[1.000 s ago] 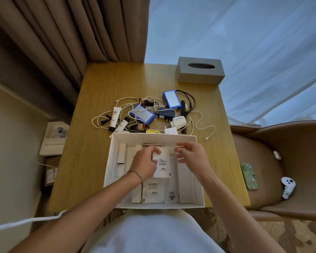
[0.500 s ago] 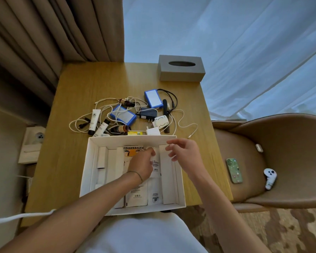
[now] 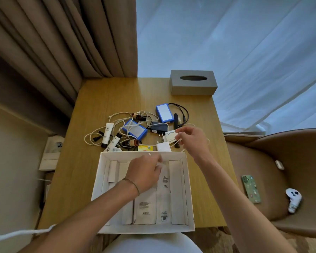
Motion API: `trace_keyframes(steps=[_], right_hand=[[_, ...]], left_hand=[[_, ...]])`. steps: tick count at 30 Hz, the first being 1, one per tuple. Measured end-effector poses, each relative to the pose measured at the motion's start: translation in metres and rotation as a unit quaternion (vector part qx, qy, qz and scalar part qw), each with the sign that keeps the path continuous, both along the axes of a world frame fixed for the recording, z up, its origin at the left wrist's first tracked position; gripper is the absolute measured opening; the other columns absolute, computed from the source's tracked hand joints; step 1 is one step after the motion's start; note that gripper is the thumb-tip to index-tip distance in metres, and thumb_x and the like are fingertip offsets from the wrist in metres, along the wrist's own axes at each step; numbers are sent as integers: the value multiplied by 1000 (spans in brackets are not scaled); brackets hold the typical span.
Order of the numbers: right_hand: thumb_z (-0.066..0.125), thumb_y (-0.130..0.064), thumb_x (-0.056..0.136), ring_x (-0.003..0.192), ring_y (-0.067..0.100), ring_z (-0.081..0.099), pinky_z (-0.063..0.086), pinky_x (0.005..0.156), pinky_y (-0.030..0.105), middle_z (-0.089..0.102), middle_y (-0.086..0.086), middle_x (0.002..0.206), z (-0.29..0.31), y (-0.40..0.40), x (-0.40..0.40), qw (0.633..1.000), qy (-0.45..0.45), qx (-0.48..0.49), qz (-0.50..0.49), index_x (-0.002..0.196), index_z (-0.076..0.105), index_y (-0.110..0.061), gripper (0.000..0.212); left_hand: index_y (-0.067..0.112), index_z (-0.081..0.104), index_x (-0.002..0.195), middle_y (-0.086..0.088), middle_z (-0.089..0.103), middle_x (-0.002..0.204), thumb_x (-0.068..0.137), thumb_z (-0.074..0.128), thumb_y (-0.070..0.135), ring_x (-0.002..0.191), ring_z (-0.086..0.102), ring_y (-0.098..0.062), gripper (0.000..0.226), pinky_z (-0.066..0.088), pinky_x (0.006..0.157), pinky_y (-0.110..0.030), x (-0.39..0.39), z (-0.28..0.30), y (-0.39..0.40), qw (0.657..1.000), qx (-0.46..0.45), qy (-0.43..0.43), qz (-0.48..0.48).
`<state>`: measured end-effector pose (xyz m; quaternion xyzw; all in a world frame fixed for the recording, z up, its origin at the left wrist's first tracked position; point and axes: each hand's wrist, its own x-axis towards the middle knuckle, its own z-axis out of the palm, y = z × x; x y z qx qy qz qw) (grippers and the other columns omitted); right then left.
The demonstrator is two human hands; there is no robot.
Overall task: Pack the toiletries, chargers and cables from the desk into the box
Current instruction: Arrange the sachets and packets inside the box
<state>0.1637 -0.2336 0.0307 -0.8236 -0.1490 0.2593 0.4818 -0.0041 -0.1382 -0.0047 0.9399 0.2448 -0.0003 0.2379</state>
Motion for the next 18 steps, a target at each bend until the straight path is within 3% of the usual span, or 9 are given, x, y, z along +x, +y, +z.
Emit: trace_keyframes(steps=[3, 6, 9, 11, 15, 18], right_hand=[[58, -10, 93, 70, 11, 67, 53, 55, 17, 75, -2, 85, -10, 24, 19, 999, -29, -11, 15, 98, 75, -19, 19], [58, -13, 93, 81, 15, 69, 58, 70, 29, 75, -3, 95, -26, 48, 41, 990, -81, -88, 68, 103, 76, -17, 21], [53, -7, 91, 76, 15, 64, 56, 66, 31, 71, 1, 94, -47, 58, 56, 936, -174, -230, 200, 99, 73, -19, 25], [55, -3, 87, 86, 20, 66, 60, 74, 35, 70, 4, 101, -62, 60, 61, 899, -212, -278, 263, 109, 70, -17, 30], [65, -8, 85, 102, 25, 61, 55, 84, 37, 67, 6, 114, -87, 60, 67, 850, -278, -317, 316, 120, 64, -20, 37], [72, -11, 82, 105, 24, 58, 49, 85, 34, 65, 5, 116, -102, 59, 67, 834, -307, -314, 334, 125, 60, -20, 46]], left_hand=[[35, 65, 105, 13, 69, 89, 95, 58, 36, 76, 61, -5, 11, 49, 63, -20, 6, 24, 18, 999, 7, -30, 13], [32, 65, 102, 11, 68, 83, 95, 58, 31, 73, 59, -7, 10, 44, 59, -22, 14, 39, 38, 999, 12, -44, 30], [28, 66, 101, 11, 64, 81, 94, 60, 26, 76, 60, -9, 10, 48, 64, -27, 21, 44, 55, 999, -4, -34, 41], [26, 67, 102, 10, 66, 86, 94, 60, 24, 81, 62, -9, 11, 52, 68, -28, 23, 42, 64, 999, -13, -21, 41], [28, 68, 104, 14, 65, 85, 95, 60, 25, 80, 61, -6, 12, 48, 65, -21, 26, 35, 77, 999, -12, 7, 38], [28, 68, 104, 14, 64, 83, 95, 59, 24, 78, 59, -4, 13, 45, 64, -21, 29, 29, 82, 999, -18, 32, 31]])
